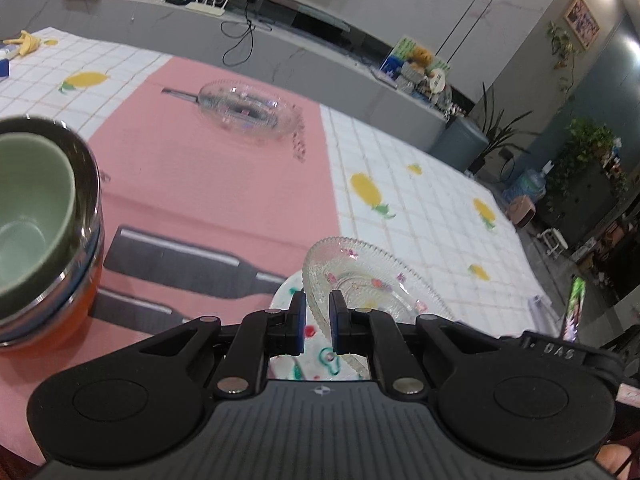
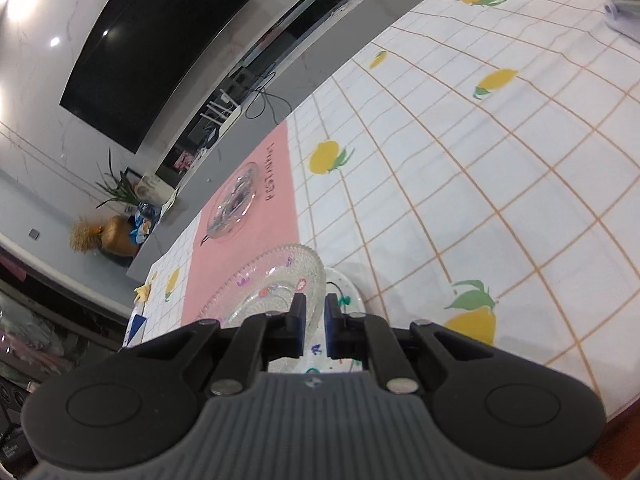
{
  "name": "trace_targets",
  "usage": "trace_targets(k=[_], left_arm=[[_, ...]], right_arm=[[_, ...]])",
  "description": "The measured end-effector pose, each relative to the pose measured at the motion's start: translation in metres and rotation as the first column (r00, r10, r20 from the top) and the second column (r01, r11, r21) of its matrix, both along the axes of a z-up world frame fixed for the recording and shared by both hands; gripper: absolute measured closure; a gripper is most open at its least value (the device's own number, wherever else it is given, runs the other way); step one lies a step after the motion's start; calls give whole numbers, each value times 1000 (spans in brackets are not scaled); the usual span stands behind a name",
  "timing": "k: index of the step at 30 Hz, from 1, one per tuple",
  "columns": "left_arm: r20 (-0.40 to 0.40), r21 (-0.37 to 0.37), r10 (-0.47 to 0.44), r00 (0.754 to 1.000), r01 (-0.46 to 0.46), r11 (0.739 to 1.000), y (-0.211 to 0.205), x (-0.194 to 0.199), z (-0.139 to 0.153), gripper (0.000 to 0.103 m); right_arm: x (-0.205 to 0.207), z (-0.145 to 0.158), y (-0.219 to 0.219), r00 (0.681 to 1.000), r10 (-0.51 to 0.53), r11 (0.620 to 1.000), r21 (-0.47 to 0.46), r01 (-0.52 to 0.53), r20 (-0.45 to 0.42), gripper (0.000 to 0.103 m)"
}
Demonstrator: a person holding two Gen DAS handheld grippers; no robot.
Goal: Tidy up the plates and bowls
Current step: 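Carry the glass plate with both tools and lower it onto the painted plate, then open both tools and raise them off the stacked plates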
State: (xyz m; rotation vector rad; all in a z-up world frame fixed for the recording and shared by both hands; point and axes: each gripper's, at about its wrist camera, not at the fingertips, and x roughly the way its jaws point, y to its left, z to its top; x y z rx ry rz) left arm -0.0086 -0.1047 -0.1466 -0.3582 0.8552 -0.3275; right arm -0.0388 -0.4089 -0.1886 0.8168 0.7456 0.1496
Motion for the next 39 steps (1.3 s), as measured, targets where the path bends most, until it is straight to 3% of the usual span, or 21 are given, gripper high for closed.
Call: trace_targets(k=[5, 13, 25, 39], left_arm=[[-29, -18, 4, 1000, -5, 1000, 2, 2, -13, 90], [-20, 38, 0, 1000, 1, 999, -1, -2, -19, 91], [-19, 123, -11, 1000, 14, 992, -7, -5, -23, 94], [-27, 140, -19, 999, 22, 990, -10, -4, -21, 93]], right_arm=[[-1, -7, 1, 1000, -13, 1000, -25, 13, 17, 95], [2, -17, 9, 1000, 4, 996, -89, -4, -6, 96], [-1, -9, 35, 1000, 29, 956, -292, -27, 3, 96], [-6, -7, 44, 999, 35, 933, -358, -29, 9, 95]])
